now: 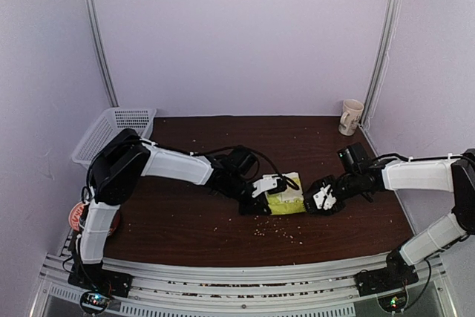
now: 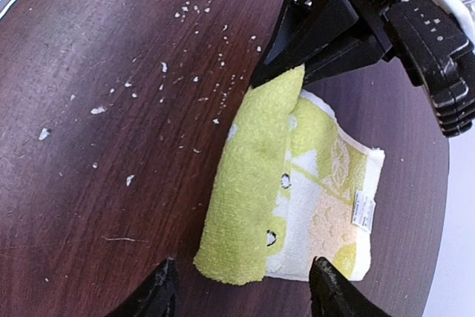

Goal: Roll the towels
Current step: Roll the towel at the center of the board.

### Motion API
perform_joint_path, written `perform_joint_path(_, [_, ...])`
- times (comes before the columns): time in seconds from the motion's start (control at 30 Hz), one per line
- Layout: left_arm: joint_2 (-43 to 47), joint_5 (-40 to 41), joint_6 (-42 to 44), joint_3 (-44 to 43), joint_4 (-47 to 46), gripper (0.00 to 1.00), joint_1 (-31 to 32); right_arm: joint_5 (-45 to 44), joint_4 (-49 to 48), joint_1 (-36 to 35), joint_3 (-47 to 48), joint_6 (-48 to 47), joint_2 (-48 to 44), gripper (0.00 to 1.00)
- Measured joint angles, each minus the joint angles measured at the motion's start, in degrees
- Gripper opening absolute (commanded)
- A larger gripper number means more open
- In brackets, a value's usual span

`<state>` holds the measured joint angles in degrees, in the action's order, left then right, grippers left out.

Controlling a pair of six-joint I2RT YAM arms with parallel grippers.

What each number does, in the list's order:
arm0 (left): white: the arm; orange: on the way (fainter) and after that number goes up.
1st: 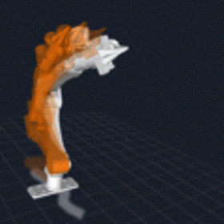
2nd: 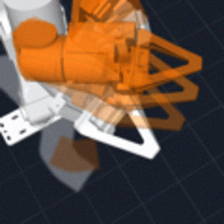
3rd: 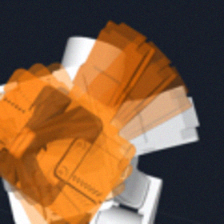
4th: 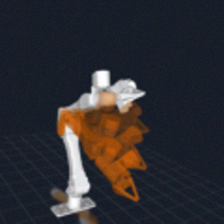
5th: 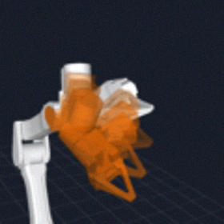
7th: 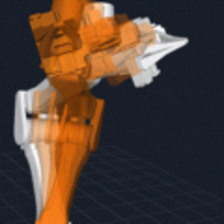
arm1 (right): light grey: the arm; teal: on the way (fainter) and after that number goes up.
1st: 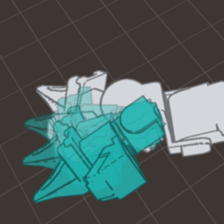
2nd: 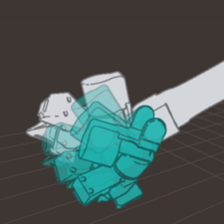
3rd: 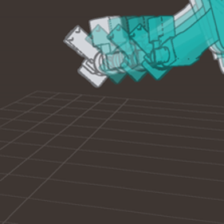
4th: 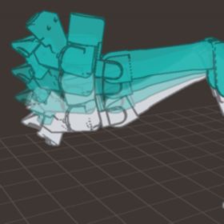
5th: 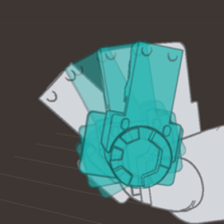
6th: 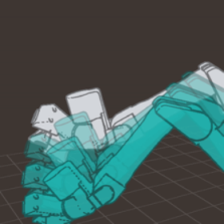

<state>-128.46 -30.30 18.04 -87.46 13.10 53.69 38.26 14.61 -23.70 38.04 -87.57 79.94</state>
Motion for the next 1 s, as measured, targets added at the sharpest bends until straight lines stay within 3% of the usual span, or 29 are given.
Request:
perform_joint_path(0.47, [-3.8, -4.33, -6.25, -6.05, 3.98, 0.0, -1.14, -0.55, -7.13, -3.58, -0.59, 8.33, 4.7, 0.56])
perform_joint_path(1.0, [-4.33, -5.84, -10.32, -6.34, 3.65, 0.0, -1.53, -6.84, -12.31, -5.55, -1.42, 14.01, 8.41, 0.32])
